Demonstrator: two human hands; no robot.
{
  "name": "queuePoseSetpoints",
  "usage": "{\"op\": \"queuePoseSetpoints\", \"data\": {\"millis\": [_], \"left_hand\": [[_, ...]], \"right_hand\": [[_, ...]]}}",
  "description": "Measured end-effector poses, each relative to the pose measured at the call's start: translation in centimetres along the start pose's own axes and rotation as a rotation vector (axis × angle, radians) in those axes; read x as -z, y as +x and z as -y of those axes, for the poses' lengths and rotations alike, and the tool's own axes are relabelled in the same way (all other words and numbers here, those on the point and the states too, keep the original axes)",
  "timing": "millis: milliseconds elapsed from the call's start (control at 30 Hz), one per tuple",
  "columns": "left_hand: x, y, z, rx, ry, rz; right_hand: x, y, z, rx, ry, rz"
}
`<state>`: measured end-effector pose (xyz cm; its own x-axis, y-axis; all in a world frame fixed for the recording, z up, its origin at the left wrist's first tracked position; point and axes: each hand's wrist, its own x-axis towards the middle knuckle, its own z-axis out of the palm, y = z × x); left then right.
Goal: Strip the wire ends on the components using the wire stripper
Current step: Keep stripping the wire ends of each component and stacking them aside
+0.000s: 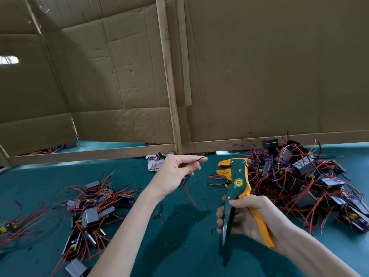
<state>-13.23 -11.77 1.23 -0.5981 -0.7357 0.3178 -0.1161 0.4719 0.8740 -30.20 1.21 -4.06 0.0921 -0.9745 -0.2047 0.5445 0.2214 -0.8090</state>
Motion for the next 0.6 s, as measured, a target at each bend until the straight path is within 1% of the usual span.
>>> {"op": "queuePoseSetpoints", "data": {"millis": [100, 200, 400, 600], "left_hand": [[0.2, 0.1, -0.1, -0.044, 0.004, -0.104], [0.1, 0.2, -0.3, -0.069, 0.076, -0.149], [-0.5, 0.1, -0.8, -0.099, 0.114, -0.164], [-0.6, -0.1, -1.5, -0.107, -0.003, -0.156]], "right_hand": [[0.1, 0.1, 0.2, 0.025, -0.020, -0.019], [0.1, -0.2, 0.4, 0.051, -0.009, 0.022], [-0.2, -0.9, 0.7, 0.079, -0.058, 0.137], [-0.9, -1.2, 0.6, 0.196, -0.219, 0.101]]}}
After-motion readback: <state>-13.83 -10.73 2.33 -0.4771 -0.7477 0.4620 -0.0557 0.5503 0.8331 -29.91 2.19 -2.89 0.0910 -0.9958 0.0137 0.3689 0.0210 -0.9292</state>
